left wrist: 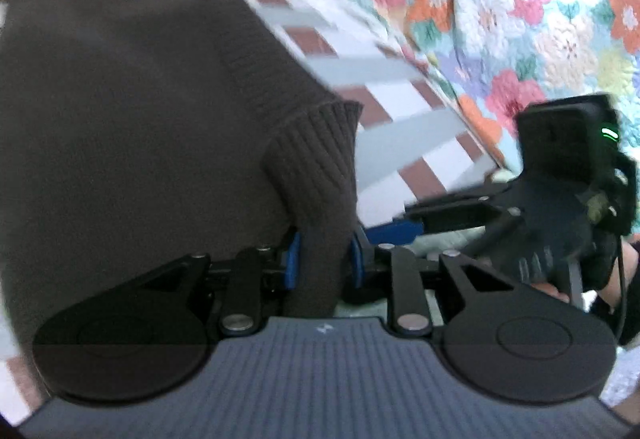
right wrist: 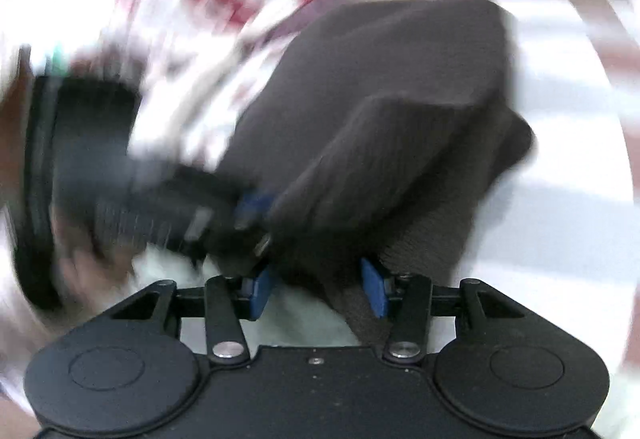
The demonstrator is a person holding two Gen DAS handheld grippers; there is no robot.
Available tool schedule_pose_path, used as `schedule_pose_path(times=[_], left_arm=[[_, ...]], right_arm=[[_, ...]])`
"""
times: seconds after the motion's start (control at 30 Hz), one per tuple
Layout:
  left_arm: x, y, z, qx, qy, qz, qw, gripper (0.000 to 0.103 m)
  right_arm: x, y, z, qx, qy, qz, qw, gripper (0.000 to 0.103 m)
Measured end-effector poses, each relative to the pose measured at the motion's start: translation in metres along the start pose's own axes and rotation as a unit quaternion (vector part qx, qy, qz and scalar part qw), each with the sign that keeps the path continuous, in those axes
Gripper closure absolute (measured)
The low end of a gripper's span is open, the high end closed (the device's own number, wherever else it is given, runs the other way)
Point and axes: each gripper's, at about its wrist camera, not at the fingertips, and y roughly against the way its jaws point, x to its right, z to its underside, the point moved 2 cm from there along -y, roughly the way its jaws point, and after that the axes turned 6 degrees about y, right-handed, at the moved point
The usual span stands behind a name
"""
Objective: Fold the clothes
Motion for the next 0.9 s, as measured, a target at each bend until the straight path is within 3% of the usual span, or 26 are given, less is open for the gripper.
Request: schedule_pose_path(times=[0.03,0.17,0.27,0.37,0.43,0.53,0.6,0.67,0.73,0.8,0.83,0.87,0.9], left_arm=[[-0.004,0.004,0.001,0.005,0.015,0.002,0.9999,0.079],[-0.027,0.007,0.010,-0.011,0.069,0.022,0.9973,0.079],[-0.021,0.006,0.019,-0.034,0.038,0.025,0.9984,0.079],[-0.015,0.008,0.024,-0.031,0.034,0.001,0.9989,0.079],[-0.009,0.015,0.028,-0.025,0.028,0.003,0.9993,0.079],[-0.008,0.034,0.031,-0.016,0.020,0.007,0.9996,0.075],[-0.014,0.053,0.028,-0.001,0.024,0.000,0.9997,0.071],[-0.031,0.074,0.020,0.024,0.048,-0.027,0.9982,0.071],[-0.056,0.088,0.005,0.051,0.090,-0.102,0.9894,0.071],[-0.067,0.091,-0.011,0.074,0.070,-0.172,0.9798,0.071],[-0.070,0.092,-0.019,0.086,0.053,-0.199,0.9747,0.071],[-0.072,0.091,-0.025,0.092,0.046,-0.202,0.9739,0.071],[-0.074,0.087,-0.030,0.092,0.042,-0.202,0.9741,0.071]], right_arm=[[0.011,0.003,0.001,0.006,-0.044,-0.016,0.999,0.050],[0.020,0.020,0.004,0.049,-0.095,-0.050,0.993,0.047],[0.036,0.032,-0.007,0.086,-0.141,-0.071,0.984,0.046],[0.055,0.033,-0.024,0.108,-0.193,-0.069,0.973,0.043],[0.068,0.024,-0.029,0.118,-0.249,-0.062,0.959,0.038],[0.094,0.023,-0.019,0.141,-0.334,-0.060,0.930,0.038],[0.100,0.016,-0.019,0.142,-0.349,-0.058,0.924,0.038],[0.100,0.011,-0.021,0.130,-0.345,-0.049,0.928,0.038],[0.098,0.006,-0.026,0.118,-0.334,-0.033,0.935,0.038],[0.094,0.003,-0.030,0.109,-0.313,-0.012,0.943,0.038],[0.092,0.003,-0.031,0.107,-0.303,-0.005,0.947,0.045],[0.089,0.004,-0.032,0.109,-0.292,0.002,0.950,0.054],[0.086,0.006,-0.035,0.117,-0.280,0.006,0.953,0.082]])
